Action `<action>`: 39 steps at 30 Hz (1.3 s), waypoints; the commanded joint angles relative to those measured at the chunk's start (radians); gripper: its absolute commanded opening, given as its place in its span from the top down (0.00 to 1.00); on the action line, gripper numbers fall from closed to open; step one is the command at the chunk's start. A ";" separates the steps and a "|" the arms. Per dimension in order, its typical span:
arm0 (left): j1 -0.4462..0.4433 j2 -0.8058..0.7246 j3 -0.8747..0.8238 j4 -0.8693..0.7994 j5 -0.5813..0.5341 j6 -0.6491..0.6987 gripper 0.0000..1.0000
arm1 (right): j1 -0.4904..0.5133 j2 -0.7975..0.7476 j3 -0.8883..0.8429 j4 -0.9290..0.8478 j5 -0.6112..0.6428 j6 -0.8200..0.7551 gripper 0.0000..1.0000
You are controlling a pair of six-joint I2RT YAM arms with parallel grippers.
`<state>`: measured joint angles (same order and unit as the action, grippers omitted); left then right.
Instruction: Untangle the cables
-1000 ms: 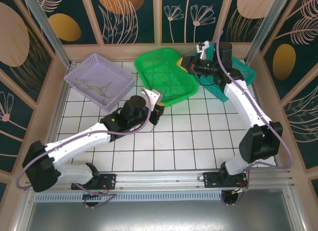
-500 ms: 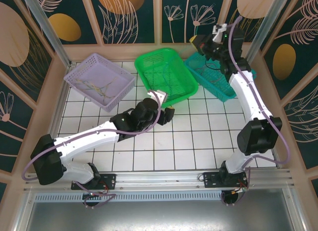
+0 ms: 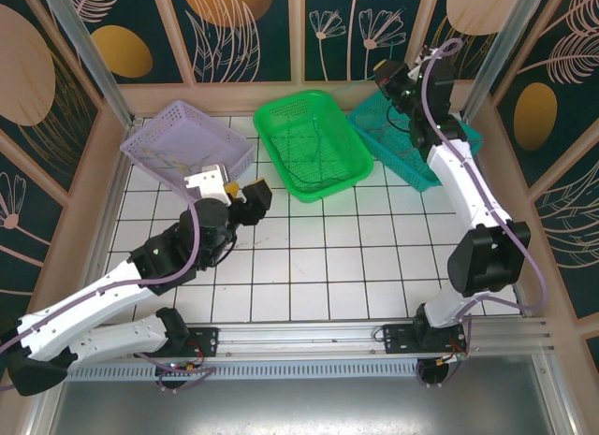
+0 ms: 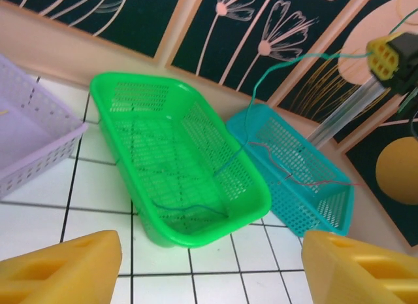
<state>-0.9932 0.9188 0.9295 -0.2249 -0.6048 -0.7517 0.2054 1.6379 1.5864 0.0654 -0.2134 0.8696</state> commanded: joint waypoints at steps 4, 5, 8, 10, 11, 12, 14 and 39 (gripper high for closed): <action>0.005 0.042 -0.037 -0.052 0.014 -0.084 0.31 | 0.108 0.232 0.282 -0.177 0.197 -0.112 1.00; 0.005 0.046 -0.037 -0.053 0.015 -0.087 0.32 | 0.119 0.283 0.359 -0.260 0.221 -0.137 1.00; 0.005 0.048 -0.041 -0.053 0.018 -0.092 0.32 | 0.139 0.396 0.547 -0.458 0.279 -0.197 1.00; 0.005 0.045 -0.045 -0.054 0.024 -0.092 0.32 | 0.152 0.446 0.638 -0.550 0.304 -0.247 1.00; 0.004 0.047 -0.049 -0.054 0.026 -0.092 0.33 | 0.155 0.475 0.685 -0.591 0.304 -0.275 1.00; 0.004 0.048 -0.052 -0.055 0.031 -0.093 0.33 | 0.157 0.512 0.738 -0.635 0.295 -0.298 1.00; 0.005 0.051 -0.063 -0.054 0.036 -0.090 0.33 | 0.155 0.598 0.848 -0.720 0.267 -0.322 1.00; 0.004 0.081 -0.056 -0.094 0.001 -0.168 0.35 | 0.201 0.516 0.688 -0.688 0.224 -0.509 0.48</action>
<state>-0.9932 1.0061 0.8417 -0.2794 -0.5621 -0.8864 0.4065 2.2528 2.3344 -0.6910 -0.0525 0.3912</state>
